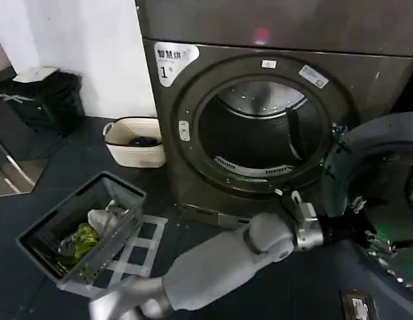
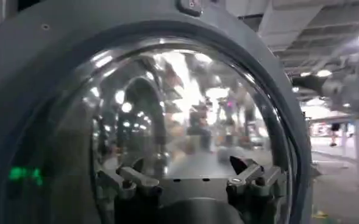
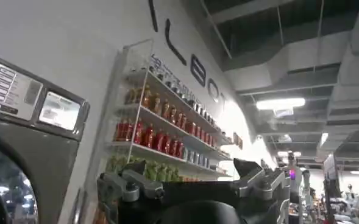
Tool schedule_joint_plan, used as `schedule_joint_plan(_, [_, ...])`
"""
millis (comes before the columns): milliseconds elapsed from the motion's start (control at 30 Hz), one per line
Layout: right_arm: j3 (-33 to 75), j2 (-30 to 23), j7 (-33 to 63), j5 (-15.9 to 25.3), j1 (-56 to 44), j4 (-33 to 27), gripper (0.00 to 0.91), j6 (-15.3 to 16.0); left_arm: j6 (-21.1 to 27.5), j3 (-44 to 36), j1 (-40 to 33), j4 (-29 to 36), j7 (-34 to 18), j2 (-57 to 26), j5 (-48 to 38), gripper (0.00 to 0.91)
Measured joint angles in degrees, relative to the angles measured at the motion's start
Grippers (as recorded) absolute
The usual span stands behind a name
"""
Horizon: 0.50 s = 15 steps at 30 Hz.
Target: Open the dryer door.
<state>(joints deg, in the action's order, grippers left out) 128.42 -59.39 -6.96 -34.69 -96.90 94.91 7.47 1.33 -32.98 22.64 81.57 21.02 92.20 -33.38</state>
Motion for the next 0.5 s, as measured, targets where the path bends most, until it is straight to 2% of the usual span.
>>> schedule_joint_plan(500, [-0.1,0.83,0.06,-0.37,-0.19,-0.12,0.907,0.16,-2.74,-0.18,-3.54,-4.65,-1.54,0.0,2.35,0.907])
